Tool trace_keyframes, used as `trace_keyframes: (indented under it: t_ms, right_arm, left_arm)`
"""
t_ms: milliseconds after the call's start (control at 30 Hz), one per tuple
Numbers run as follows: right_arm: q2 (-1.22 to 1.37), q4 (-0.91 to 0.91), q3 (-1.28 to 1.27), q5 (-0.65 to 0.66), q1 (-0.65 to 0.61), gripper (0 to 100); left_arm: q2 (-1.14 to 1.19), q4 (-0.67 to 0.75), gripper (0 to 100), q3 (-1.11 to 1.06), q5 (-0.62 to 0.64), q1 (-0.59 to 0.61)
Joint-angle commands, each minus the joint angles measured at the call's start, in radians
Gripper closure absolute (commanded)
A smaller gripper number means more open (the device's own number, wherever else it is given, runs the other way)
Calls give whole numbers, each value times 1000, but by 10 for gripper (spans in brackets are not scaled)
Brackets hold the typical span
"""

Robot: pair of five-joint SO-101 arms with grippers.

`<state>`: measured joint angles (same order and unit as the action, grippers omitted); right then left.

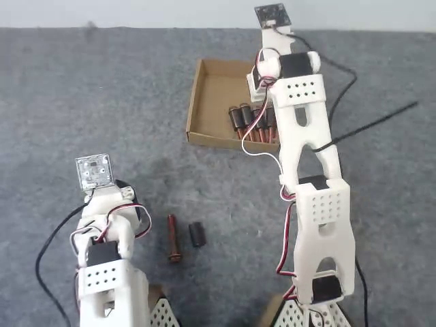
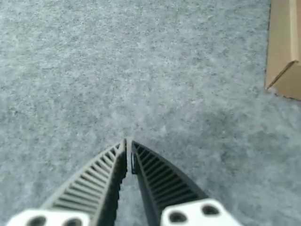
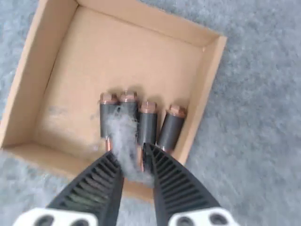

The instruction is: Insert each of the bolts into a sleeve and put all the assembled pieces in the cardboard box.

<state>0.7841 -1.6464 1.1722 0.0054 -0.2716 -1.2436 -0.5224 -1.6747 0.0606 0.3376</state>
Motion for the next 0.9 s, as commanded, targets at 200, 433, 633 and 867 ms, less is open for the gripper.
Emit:
trace_keyframes:
  t_ms: [200, 433, 633, 867]
  right_arm:
    - [-90, -151, 75, 17, -24, 992]
    - [-257, -148, -256, 109, -47, 992]
    - [-409, -147, -482, 115, -61, 992]
    - [-556, -136, -752, 107, -111, 992]
  left_arm:
    - [-15, -3, 988, 10, -9, 34]
    - [-15, -3, 988, 12, -9, 35]
    - [-15, -3, 988, 12, -9, 35]
    - [-15, -2, 988, 12, -9, 40]
